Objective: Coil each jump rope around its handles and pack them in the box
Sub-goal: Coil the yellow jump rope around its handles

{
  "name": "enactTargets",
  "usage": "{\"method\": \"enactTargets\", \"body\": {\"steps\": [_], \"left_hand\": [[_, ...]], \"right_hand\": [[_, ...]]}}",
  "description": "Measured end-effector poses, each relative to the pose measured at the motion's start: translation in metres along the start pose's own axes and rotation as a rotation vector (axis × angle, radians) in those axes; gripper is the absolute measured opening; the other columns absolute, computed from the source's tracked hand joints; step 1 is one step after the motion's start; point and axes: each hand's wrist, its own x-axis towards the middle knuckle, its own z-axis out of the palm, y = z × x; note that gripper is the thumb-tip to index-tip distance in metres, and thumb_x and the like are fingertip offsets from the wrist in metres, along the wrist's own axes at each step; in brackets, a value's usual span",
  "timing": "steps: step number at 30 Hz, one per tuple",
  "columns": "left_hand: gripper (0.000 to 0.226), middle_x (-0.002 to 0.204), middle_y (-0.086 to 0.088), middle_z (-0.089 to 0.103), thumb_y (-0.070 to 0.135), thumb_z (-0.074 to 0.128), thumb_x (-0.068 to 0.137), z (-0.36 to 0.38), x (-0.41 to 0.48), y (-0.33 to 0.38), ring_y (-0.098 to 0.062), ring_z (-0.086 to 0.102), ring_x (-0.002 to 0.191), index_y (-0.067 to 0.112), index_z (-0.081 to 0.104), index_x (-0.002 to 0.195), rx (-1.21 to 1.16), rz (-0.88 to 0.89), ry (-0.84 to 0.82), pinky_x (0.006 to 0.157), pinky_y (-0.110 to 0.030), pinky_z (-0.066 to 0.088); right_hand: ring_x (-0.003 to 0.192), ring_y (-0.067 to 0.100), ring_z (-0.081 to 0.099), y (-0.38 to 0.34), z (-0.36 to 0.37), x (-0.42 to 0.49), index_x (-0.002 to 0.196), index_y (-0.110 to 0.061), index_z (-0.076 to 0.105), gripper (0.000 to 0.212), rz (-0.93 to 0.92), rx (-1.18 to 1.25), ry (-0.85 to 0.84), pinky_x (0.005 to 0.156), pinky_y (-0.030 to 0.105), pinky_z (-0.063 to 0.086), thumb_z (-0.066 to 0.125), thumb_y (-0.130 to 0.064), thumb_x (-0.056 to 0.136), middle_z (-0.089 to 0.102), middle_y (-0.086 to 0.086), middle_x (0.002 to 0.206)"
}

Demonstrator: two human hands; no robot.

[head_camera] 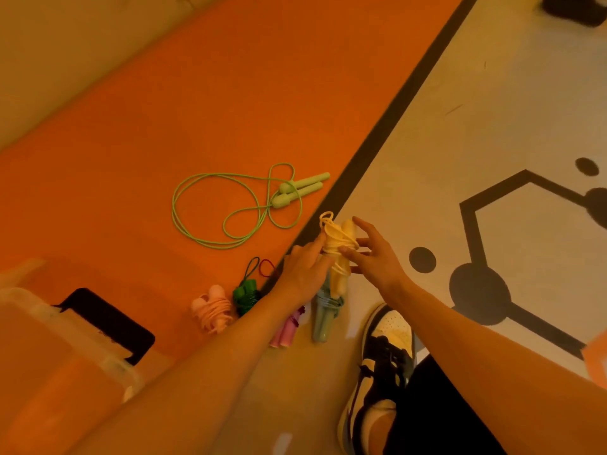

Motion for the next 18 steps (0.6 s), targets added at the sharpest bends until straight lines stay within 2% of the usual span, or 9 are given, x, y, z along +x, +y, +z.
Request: {"method": "enactTargets", "body": {"steps": [3,5,7,10,14,18], "left_hand": [[0.074,0.127,-0.013,0.061,0.06,0.031,0.08,0.001,0.026,-0.01,-0.036,0.053,0.113,0.047,0.024,0.152,0.049,0.02,0.03,0.097,-0.053,0.042],[0.07,0.148,-0.004,0.05,0.059,0.036,0.083,0.002,0.045,-0.018,-0.031,0.046,0.131,0.051,0.022,0.151,0.0,0.049,0.04,0.105,-0.053,0.039],[0.068,0.159,0.007,0.036,0.057,0.041,0.086,0.001,0.059,-0.023,-0.023,0.035,0.143,0.053,0.021,0.15,-0.09,0.064,0.046,0.113,-0.052,0.034],[0.07,0.161,0.01,0.031,0.056,0.041,0.085,0.001,0.077,-0.029,-0.015,0.029,0.147,0.045,0.025,0.153,-0.173,0.067,0.056,0.117,-0.048,0.03],[0.078,0.161,0.004,0.031,0.056,0.039,0.079,0.007,0.095,-0.041,-0.021,0.03,0.146,0.04,0.024,0.155,-0.154,0.021,0.029,0.116,-0.051,0.029],[0.07,0.161,0.008,0.03,0.051,0.042,0.085,0.015,0.106,-0.054,-0.023,0.03,0.146,0.05,0.022,0.151,-0.14,0.04,0.025,0.116,-0.054,0.029]], "right_hand": [[0.096,0.016,0.066,0.007,0.001,0.029,0.146,-0.035,0.042,0.066,-0.005,-0.005,0.009,0.067,0.027,0.059,0.072,-0.017,0.09,0.059,0.01,0.119],[0.092,0.013,0.065,0.011,0.002,0.051,0.145,-0.033,0.044,0.063,-0.017,-0.023,0.024,0.065,0.025,0.057,0.072,-0.019,0.091,0.06,0.011,0.117],[0.093,0.016,0.066,0.015,0.004,0.071,0.143,-0.033,0.046,0.059,-0.02,-0.023,0.037,0.066,0.027,0.057,0.071,-0.02,0.092,0.061,0.011,0.116],[0.098,0.023,0.067,0.024,0.006,0.095,0.142,-0.036,0.046,0.055,-0.017,-0.048,0.039,0.069,0.031,0.057,0.068,-0.025,0.093,0.061,0.011,0.115],[0.101,0.028,0.067,0.041,0.008,0.115,0.139,-0.038,0.048,0.051,-0.003,-0.051,0.079,0.081,0.044,0.06,0.068,-0.032,0.093,0.062,0.013,0.115],[0.099,0.025,0.066,0.05,0.012,0.123,0.141,-0.035,0.044,0.052,-0.014,-0.073,0.089,0.07,0.032,0.056,0.066,-0.027,0.095,0.061,0.012,0.117]]}}
